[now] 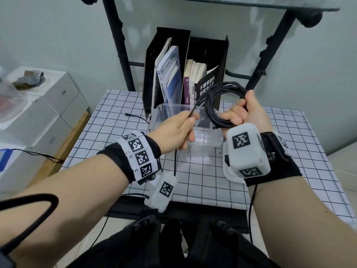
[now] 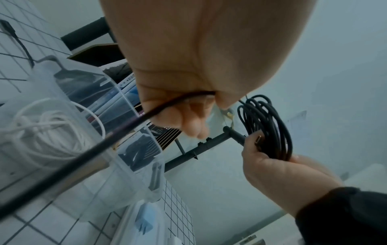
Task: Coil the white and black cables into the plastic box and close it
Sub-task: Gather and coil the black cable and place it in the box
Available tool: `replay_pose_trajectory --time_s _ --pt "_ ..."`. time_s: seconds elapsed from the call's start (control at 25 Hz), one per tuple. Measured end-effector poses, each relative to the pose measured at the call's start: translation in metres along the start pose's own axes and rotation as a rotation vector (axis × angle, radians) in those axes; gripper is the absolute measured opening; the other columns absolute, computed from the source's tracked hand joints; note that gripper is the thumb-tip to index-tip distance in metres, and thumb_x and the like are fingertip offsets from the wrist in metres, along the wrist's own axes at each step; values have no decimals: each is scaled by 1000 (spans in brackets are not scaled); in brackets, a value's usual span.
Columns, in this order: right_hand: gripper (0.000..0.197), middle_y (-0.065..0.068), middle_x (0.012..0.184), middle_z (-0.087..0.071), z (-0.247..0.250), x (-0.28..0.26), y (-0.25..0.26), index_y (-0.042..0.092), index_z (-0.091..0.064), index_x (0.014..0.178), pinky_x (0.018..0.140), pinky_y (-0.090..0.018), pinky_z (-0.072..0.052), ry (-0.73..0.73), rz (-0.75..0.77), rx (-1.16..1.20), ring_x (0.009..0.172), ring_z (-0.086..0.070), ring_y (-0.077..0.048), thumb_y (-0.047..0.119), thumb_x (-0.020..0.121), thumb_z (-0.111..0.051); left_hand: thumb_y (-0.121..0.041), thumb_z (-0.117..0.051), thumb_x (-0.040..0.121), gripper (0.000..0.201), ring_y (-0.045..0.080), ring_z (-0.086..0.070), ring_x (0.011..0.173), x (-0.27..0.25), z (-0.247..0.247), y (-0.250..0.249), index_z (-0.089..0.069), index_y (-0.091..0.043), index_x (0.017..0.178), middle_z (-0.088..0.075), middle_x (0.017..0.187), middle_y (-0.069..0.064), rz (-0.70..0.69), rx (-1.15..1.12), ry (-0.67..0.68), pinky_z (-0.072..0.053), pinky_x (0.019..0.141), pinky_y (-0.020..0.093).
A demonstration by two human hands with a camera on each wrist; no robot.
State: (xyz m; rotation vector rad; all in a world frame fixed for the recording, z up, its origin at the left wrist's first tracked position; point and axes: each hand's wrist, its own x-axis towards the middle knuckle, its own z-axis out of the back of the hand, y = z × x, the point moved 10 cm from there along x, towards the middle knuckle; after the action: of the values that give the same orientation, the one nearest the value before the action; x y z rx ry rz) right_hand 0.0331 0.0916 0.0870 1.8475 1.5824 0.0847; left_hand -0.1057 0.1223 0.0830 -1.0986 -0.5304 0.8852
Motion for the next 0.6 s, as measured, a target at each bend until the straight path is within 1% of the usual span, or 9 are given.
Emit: replay_pose_trajectory --time_s 0.12,0.2,0.28,0.32,0.4,0.44,0.48,0.52,0.6 --pt "41 7 38 -25 15 1 16 20 -37 64 39 -16 -39 -108 64 27 25 -37 -14 42 96 -49 -21 -31 102 26 17 -53 52 -4 -3 10 -40 -19 126 -59 74 2 47 39 38 -47 50 29" --pt "42 6 33 -26 29 5 27 21 -32 63 41 -16 -42 -167 90 77 25 -39 -15 38 98 -46 -19 -32 101 25 15 -53 50 -5 -2 13 -40 -21 125 -60 74 1 45 102 46 -48 50 30" --pt "39 3 32 -35 35 10 34 20 -32 65 47 -17 -41 -166 123 101 35 -42 -15 37 100 -41 -18 -33 101 24 13 -53 51 -5 -4 12 -43 -25 121 -60 74 -1 13 243 76 -48 53 28" --pt "37 2 34 -38 37 12 35 19 -33 66 50 -18 -39 -170 143 132 40 -39 -15 33 100 -40 -18 -34 101 22 13 -55 56 -5 -8 9 -47 -25 117 -60 74 -2 -23 351 111 -49 59 27" --pt "34 -1 38 -33 45 13 33 16 -34 65 51 -21 -43 -246 195 166 40 -31 -18 21 98 -40 -19 -36 100 12 18 -58 74 -4 -21 4 -49 -21 101 -60 79 1 -93 561 210 -49 76 31" --pt "32 -3 40 -31 43 11 30 14 -34 65 52 -25 -45 -269 221 172 38 -30 -18 17 97 -39 -19 -37 99 13 21 -57 81 -5 -28 2 -49 -16 98 -60 84 3 -107 636 272 -47 81 34" --pt "31 -4 42 -31 38 9 26 13 -35 65 51 -26 -44 -271 241 178 36 -30 -17 15 96 -37 -19 -37 99 20 23 -56 84 -5 -36 1 -53 -9 102 -61 88 5 -106 687 332 -46 82 36" --pt "31 -4 43 -31 34 7 22 12 -36 65 50 -26 -42 -269 255 174 35 -31 -16 13 95 -37 -19 -36 98 26 25 -57 86 -6 -42 1 -57 -5 107 -63 91 8 -102 728 383 -46 83 38" --pt "29 -4 45 -33 26 5 19 12 -39 64 51 -27 -39 -255 303 62 36 -33 -17 10 94 -38 -20 -36 97 27 27 -56 87 -6 -50 -4 -58 -5 103 -63 89 8 -111 784 437 -46 82 40"
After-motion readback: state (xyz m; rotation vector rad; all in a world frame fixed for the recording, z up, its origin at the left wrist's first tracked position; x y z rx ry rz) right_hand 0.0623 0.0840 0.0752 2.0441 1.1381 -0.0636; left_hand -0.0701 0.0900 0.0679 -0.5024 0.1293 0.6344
